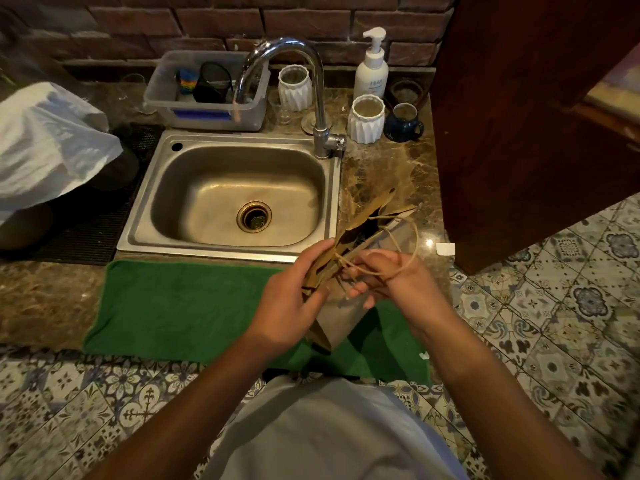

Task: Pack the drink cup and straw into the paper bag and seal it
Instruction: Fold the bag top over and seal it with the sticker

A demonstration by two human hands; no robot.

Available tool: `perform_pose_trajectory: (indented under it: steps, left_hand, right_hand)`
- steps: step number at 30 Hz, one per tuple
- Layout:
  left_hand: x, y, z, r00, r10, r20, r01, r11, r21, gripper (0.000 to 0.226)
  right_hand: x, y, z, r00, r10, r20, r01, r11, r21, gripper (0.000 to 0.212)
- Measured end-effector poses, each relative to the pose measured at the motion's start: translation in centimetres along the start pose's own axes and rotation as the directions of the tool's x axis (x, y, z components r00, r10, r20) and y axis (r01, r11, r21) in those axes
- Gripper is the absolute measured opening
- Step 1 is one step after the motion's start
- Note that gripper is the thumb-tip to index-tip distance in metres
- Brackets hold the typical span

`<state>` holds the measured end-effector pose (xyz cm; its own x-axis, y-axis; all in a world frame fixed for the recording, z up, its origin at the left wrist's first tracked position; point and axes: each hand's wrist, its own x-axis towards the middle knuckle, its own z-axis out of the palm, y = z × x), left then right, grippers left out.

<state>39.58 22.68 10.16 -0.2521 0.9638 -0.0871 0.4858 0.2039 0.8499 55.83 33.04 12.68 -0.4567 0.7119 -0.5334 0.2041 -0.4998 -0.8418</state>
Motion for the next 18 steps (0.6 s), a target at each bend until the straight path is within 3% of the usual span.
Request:
perform_pose_trajectory:
  steps: [6, 9, 11, 13, 15, 18]
  left_hand:
    - [0.9, -1.0, -0.4, 0.967, 0.051, -0.248, -0.049, 0.999, 0.015, 0.046]
    - [1.3, -1.6, -0.8, 0.934, 0.092, -0.346, -0.087, 0.996, 0.030, 0.035]
    - [1.6, -2.0, -1.0, 0.936, 0.097, -0.339, -0.092, 0.995, 0.031, 0.032]
    - [1.9, -2.3, -1.1, 0.941, 0.102, -0.323, -0.099, 0.995, 0.026, 0.031]
    - [2.2, -2.6, -1.4, 0.945, 0.119, -0.303, -0.119, 0.993, 0.018, 0.030]
    - [2.3, -3.2, -2.2, 0.951, 0.120, -0.284, -0.131, 0.991, -0.023, 0.031]
  right_hand:
    - [-1.6, -0.6, -2.5, 0.990, -0.132, 0.051, 0.139, 0.970, -0.197, 0.018]
    - [-2.0, -1.3, -4.8, 0.933, -0.343, -0.108, 0.287, 0.890, -0.354, 0.014]
    - [-1.5, -1.8, -5.9, 0.863, -0.460, -0.208, 0.289, 0.787, -0.545, 0.005]
    - [-0.5, -2.2, -6.4, 0.836, -0.508, -0.206, 0.253, 0.690, -0.678, 0.034]
    - [0.4, -2.6, -6.4, 0.844, -0.524, -0.115, 0.272, 0.603, -0.750, 0.056]
    - [1.7, -3.2, -5.7, 0.854, -0.511, 0.098, 0.361, 0.445, -0.819, 0.067]
